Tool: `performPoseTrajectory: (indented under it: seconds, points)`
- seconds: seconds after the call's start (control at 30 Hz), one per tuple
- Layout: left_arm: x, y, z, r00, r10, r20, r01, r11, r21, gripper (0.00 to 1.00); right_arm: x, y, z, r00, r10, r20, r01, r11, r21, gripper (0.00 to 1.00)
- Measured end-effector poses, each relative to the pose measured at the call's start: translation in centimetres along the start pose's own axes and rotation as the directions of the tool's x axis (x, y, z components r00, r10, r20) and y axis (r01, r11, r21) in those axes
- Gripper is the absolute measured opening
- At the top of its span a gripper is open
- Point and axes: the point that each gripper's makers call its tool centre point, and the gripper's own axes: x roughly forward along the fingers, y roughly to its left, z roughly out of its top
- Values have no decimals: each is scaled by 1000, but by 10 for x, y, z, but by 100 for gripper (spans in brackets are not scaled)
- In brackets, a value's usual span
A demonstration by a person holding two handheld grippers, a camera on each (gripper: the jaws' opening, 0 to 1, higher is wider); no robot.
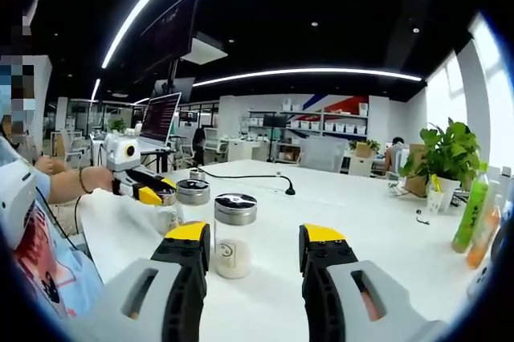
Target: Rotate the seasoning bottle until the label or dispensing opening points toward the visible target arrow and the bottle remains upright within the marked orientation range
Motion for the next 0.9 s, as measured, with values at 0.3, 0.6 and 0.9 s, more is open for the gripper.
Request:
performPoseTrajectory:
  seconds: [0.3,0.6,0.9]
  points:
    - [0,-2,0,999,-32,-4,32,999,2,33,1,1,-1,1000,3,-6,-3,1000,0,45]
    - [0,-4,1,1000,-17,4,17,1000,2,53,1,3,-2,1000,8,-12,-8,1000,-1,45]
    - [-23,4,36,981,190,30,-192,976,100,72,0,-3,-2,1000,-14,-3,14,1000,19,44]
